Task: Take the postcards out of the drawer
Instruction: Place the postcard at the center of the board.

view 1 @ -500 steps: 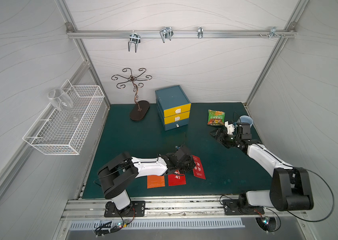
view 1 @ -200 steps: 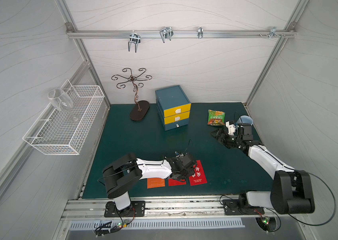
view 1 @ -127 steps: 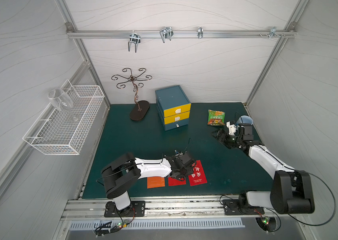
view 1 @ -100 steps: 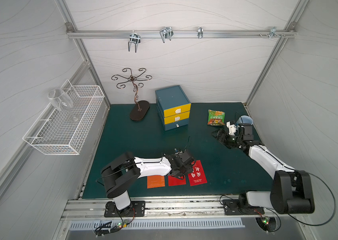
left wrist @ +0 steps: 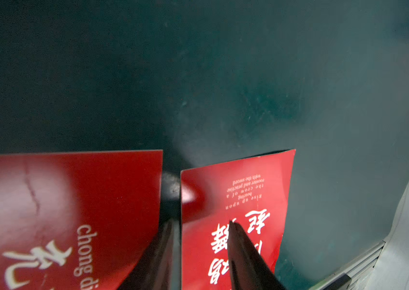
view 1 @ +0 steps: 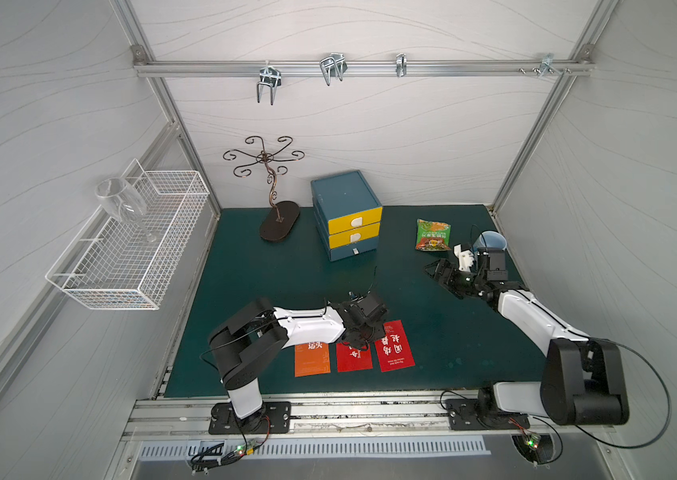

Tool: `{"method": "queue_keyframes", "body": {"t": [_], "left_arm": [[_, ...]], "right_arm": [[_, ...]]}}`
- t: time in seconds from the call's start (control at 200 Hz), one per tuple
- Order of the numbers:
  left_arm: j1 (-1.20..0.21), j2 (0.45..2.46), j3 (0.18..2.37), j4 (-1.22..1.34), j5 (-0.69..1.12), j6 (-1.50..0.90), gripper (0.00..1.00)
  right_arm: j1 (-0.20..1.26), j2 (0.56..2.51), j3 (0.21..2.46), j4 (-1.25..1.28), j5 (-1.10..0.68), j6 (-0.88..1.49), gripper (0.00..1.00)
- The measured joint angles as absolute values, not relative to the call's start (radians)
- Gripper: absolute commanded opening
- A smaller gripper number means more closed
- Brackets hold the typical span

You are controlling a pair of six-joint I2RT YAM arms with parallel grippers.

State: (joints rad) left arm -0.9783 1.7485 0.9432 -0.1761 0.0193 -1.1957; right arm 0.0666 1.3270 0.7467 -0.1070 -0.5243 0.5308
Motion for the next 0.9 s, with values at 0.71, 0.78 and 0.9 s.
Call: {"method": "queue_keyframes", "body": {"t": [0.71, 0.78, 0.9], "left_arm": [[-0.958, 1.74, 0.934, -0.123, 0.019, -1.181, 0.4], [-0.949, 1.689, 0.921, -0.145, -0.014, -1.158, 0.41], [-0.884, 1.53, 0.892, -0.189, -0.087, -1.079, 0.47]], "right_arm": [[0.064, 1.328, 0.747, -0.121, -0.499, 0.523, 0.99], [0.064, 1.325, 0.747, -0.138, -0.48, 0.514, 0.99], [0.062, 1.3, 0.748, -0.174, -0.422, 0.482, 0.99]]}}
